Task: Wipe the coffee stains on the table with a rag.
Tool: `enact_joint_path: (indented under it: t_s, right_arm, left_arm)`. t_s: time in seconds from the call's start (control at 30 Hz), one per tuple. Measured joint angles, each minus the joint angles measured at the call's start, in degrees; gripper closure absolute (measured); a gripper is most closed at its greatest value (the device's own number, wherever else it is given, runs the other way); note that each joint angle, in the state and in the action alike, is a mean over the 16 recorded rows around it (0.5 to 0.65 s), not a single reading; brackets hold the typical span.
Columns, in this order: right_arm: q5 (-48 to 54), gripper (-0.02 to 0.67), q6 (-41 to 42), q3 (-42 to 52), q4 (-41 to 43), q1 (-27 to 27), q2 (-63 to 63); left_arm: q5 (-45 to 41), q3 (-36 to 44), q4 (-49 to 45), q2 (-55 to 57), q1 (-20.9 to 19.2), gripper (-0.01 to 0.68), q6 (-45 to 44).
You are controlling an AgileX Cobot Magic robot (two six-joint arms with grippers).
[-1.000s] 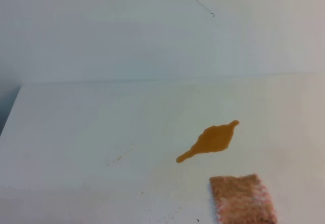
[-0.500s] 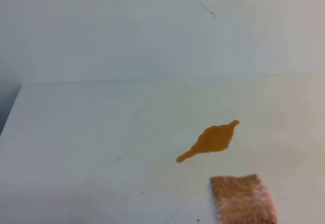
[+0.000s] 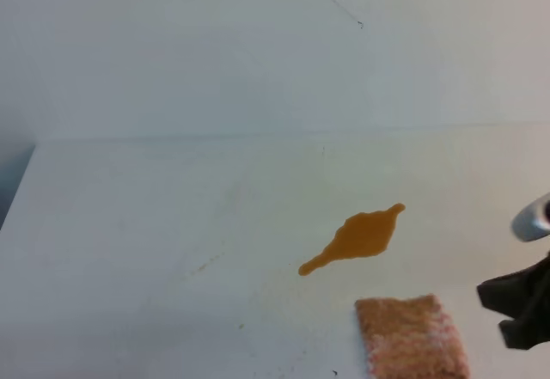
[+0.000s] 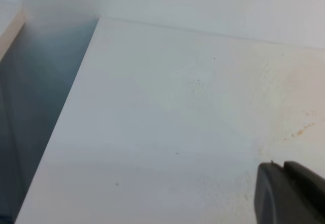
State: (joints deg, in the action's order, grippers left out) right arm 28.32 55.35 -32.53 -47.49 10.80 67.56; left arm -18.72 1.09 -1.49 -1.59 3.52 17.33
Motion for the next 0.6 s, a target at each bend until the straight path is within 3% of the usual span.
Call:
enact_joint_path:
  t_s: [0.13, 0.3, 0.47, 0.6]
  right_arm:
    - [-5.75, 0.545, 2.70, -1.07, -1.76, 7.75, 6.51]
    - [-11.08, 0.390, 4.93, -3.50, -1.66, 15.13, 15.29]
    - [-14.21, 0.233, 7.14, -6.28, 0.27, 18.75, 23.54]
    - [-15.32, 0.151, 8.40, -8.04, 2.00, 19.40, 28.66]
  left_arm:
    - [0.00, 0.00, 0.00, 0.10, 0.00, 0.674, 0.00]
    - [0.00, 0.16, 0.00, 0.10, 0.00, 0.674, 0.00]
    - [0.00, 0.00, 0.00, 0.10, 0.00, 0.674, 0.00]
    - [0.00, 0.00, 0.00, 0.00, 0.00, 0.674, 0.00]
